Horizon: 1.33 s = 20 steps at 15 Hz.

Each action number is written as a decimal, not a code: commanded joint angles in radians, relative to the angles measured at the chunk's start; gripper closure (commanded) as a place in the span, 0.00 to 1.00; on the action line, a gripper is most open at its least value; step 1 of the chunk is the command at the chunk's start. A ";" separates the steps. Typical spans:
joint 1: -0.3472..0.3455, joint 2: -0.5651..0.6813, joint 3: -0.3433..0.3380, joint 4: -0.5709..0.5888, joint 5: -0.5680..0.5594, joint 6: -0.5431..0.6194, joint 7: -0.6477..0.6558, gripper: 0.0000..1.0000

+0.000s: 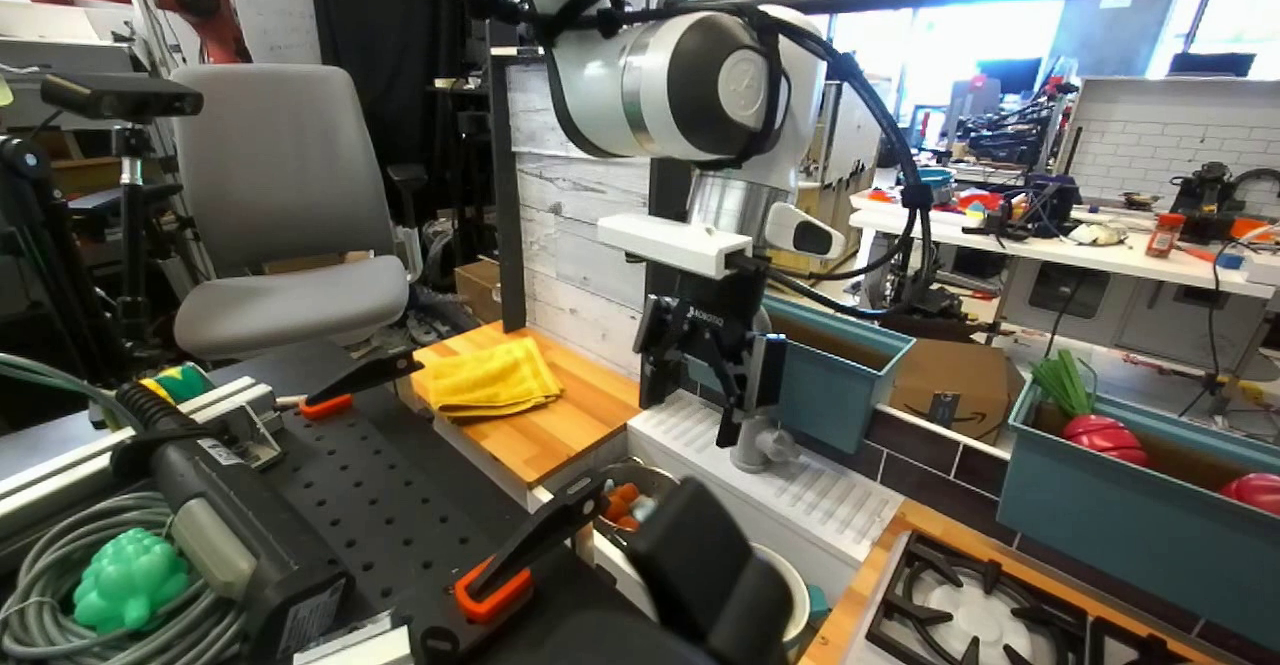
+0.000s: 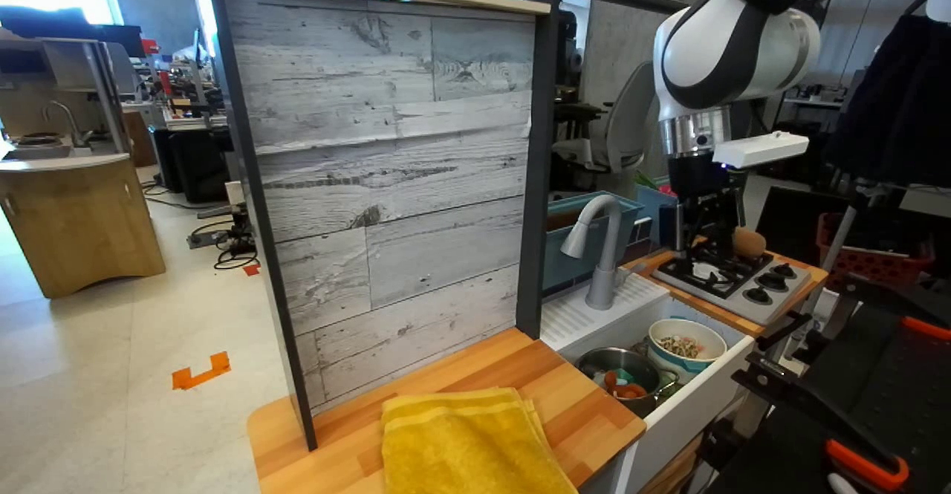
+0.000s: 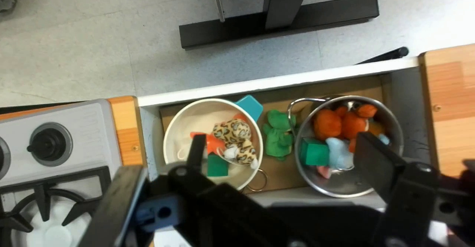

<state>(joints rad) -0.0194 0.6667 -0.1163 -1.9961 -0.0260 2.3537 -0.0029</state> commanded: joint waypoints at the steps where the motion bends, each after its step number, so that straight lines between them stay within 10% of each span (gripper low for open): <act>1: -0.035 -0.091 0.084 -0.118 0.025 0.097 -0.074 0.00; 8: 0.037 -0.143 0.323 -0.338 0.107 0.524 -0.103 0.00; 16: 0.127 -0.102 0.290 -0.306 0.078 0.539 -0.016 0.00; 20: 0.081 0.008 0.409 -0.165 0.134 0.555 -0.068 0.00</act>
<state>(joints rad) 0.0840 0.5817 0.2164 -2.2737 0.0735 2.8761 -0.0347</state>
